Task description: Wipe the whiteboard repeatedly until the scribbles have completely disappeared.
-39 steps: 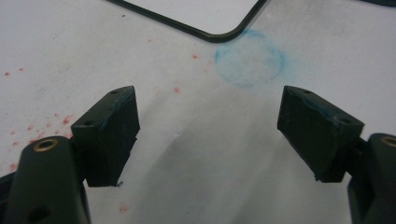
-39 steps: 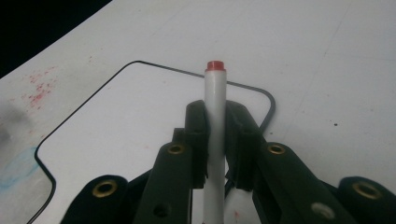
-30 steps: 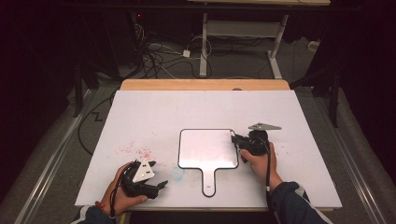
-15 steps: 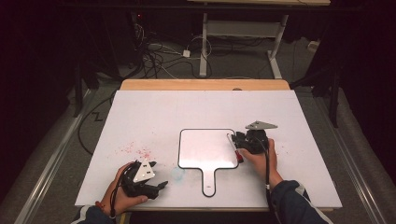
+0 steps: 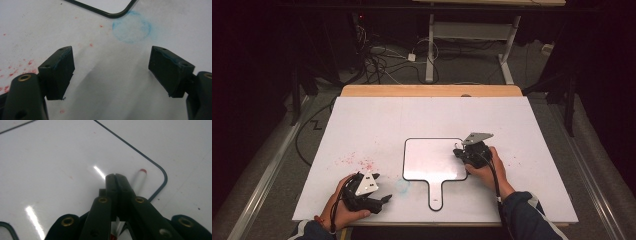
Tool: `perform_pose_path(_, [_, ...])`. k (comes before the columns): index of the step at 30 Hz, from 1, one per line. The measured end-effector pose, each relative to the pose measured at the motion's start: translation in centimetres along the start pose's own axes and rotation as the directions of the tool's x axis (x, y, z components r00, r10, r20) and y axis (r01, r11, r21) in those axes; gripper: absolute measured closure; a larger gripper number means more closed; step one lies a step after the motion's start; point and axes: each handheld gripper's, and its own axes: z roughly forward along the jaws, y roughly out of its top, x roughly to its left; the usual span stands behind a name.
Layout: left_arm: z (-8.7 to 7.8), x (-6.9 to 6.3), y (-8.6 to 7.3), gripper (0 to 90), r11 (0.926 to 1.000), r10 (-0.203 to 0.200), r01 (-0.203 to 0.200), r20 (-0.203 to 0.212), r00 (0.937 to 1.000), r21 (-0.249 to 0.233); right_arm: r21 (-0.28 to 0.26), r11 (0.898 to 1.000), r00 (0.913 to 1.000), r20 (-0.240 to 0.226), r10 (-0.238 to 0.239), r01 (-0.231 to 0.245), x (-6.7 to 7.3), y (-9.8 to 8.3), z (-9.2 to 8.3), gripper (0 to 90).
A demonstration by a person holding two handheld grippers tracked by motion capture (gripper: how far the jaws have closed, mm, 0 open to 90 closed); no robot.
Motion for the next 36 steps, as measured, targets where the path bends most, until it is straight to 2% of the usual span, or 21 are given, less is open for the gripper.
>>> perform_pose_path(5, [0.0,0.0,0.0,20.1,1.0000,0.001,-0.001,0.001,1.0000,-0.002,0.005,0.999,0.9989,0.006,0.046,-0.046,-0.7,-0.4,-0.2,90.0])
perform_pose_path(13, [-0.1,0.0,0.0,20.1,1.0000,0.003,-0.003,0.001,1.0000,-0.003,-0.001,0.998,0.9983,-0.004,0.058,-0.058,-1.0,-0.9,-0.7,89.3])
perform_pose_path(17, [-0.1,-0.1,0.0,20.1,1.0000,0.005,-0.005,0.001,1.0000,-0.003,-0.002,0.999,0.9989,-0.011,0.046,-0.046,-0.9,-1.0,-0.7,86.9])
perform_pose_path(19, [-0.1,-0.1,0.0,20.1,1.0000,0.008,-0.008,0.001,1.0000,-0.003,-0.003,0.999,0.9984,-0.018,0.054,-0.054,-0.9,-1.0,-0.8,86.5])
perform_pose_path(22, [-0.2,0.0,0.0,20.1,1.0000,0.007,-0.007,-0.001,1.0000,-0.005,-0.029,0.998,0.9984,-0.017,0.055,-0.055,-1.0,-1.0,-1.1,86.2])
perform_pose_path(26, [-0.2,0.0,0.0,20.1,1.0000,0.008,-0.008,-0.001,1.0000,-0.004,-0.051,0.998,0.9995,0.006,0.031,-0.030,-1.0,-0.9,-1.7,88.7])
perform_pose_path(31, [-0.2,0.0,0.0,20.1,0.9999,0.009,-0.009,-0.003,1.0000,-0.005,-0.026,1.000,0.9998,0.016,0.013,-0.012,-1.1,-1.0,-1.7,90.0])
perform_pose_path(36, [-0.2,-0.1,0.0,20.1,0.9999,0.009,-0.009,-0.003,1.0000,-0.005,-0.032,0.999,0.9996,0.015,0.023,-0.022,-1.3,-1.3,-1.8,90.0])
